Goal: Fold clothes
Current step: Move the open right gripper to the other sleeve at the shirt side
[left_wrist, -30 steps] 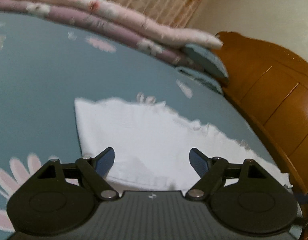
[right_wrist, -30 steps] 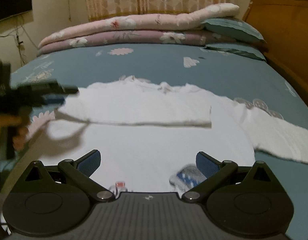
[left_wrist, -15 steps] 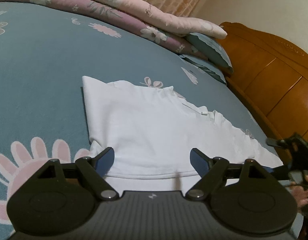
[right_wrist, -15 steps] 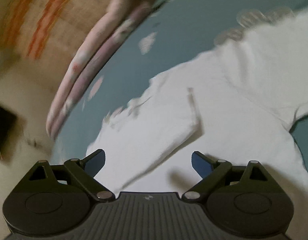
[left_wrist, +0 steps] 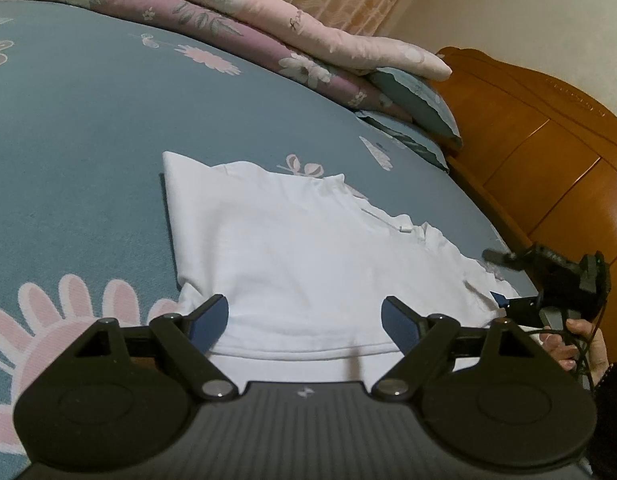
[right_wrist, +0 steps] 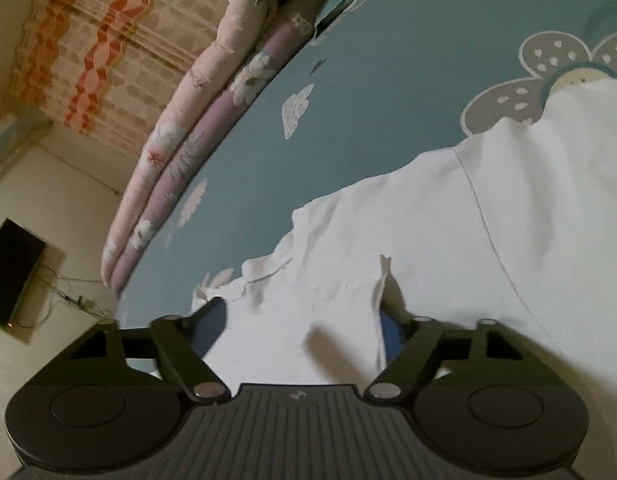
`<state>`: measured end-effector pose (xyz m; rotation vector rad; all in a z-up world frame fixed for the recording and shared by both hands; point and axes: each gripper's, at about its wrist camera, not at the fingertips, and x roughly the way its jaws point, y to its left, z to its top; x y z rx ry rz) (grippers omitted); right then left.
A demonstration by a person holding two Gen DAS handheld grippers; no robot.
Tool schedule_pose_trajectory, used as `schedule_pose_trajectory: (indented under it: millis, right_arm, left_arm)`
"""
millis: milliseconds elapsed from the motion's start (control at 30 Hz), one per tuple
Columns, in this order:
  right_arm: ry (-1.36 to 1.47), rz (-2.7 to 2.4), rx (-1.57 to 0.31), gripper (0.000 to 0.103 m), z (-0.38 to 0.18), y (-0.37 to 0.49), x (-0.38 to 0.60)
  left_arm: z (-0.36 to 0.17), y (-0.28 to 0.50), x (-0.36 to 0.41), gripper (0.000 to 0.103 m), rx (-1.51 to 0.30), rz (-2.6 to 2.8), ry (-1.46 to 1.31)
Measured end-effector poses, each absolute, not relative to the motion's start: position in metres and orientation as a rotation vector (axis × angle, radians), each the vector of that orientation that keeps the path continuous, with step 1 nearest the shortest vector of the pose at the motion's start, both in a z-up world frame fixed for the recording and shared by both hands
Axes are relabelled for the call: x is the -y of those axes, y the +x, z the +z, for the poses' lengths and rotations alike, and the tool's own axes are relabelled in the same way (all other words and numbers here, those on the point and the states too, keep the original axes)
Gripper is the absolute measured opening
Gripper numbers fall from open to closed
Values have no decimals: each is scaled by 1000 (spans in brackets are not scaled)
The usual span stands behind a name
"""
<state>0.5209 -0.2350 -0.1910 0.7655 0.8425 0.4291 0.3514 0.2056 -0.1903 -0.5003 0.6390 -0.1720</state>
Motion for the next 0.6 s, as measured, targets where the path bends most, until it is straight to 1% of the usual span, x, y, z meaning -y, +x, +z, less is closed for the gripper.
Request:
schedule_pose_trajectory:
  millis: [33, 100, 167, 433, 600]
  right_arm:
    - [759, 427, -847, 64, -191, 520, 236]
    - [762, 437, -855, 53, -194, 516, 238]
    - [769, 443, -848, 50, -196, 512, 240]
    - [834, 515, -894, 50, -206, 521, 256]
    - [774, 517, -902, 52, -198, 517, 249]
  left_arm:
    - [-190, 351, -206, 84, -639, -173, -501]
    - [-190, 352, -206, 84, -639, -175, -502]
    - [-190, 352, -207, 84, -639, -177, -503]
    - [-191, 353, -208, 84, -639, -183, -507]
    - [-191, 353, -207, 84, -640, -183, -495]
